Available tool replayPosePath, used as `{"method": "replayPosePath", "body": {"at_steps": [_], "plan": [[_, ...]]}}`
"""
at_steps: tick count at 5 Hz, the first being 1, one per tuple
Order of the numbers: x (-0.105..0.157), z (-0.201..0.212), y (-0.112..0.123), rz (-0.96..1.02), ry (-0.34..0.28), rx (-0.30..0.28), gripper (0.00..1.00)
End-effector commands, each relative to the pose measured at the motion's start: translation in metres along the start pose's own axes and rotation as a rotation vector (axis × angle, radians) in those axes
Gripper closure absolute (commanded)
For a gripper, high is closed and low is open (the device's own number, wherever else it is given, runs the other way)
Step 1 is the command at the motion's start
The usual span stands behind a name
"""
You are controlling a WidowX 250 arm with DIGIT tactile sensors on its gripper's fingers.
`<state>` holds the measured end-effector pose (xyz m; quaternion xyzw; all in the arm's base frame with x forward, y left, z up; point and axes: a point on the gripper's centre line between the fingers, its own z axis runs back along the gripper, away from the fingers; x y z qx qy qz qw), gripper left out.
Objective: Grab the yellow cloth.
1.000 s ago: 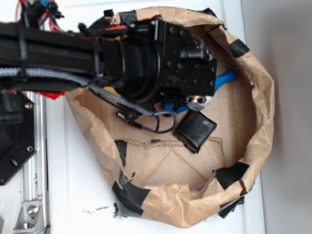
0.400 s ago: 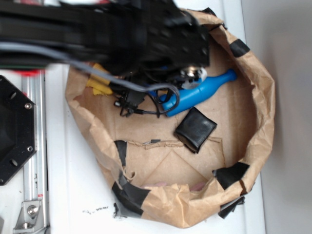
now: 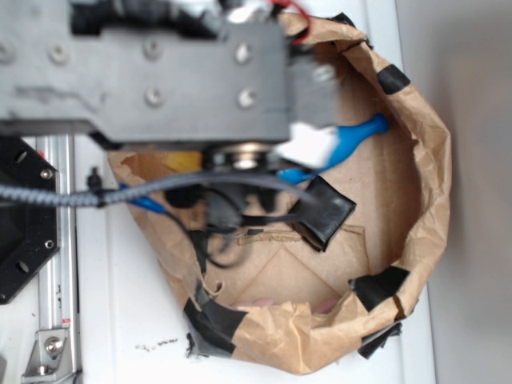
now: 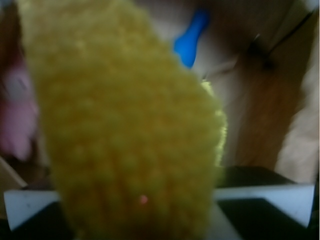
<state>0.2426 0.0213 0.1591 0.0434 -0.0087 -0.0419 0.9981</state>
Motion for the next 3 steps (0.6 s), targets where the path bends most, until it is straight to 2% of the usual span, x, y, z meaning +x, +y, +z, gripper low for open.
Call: {"method": "replayPosePath", "body": {"at_steps": [1,2,3], "plan": [[0.014,0.020,-0.018,0.211,-0.163,-0.095,1.00],[0.005,0.009,-0.029,0.341,-0.179,-0.180,1.00],[-0.003,0.005,-0.037,0.357,-0.157,-0.185,1.00]]}}
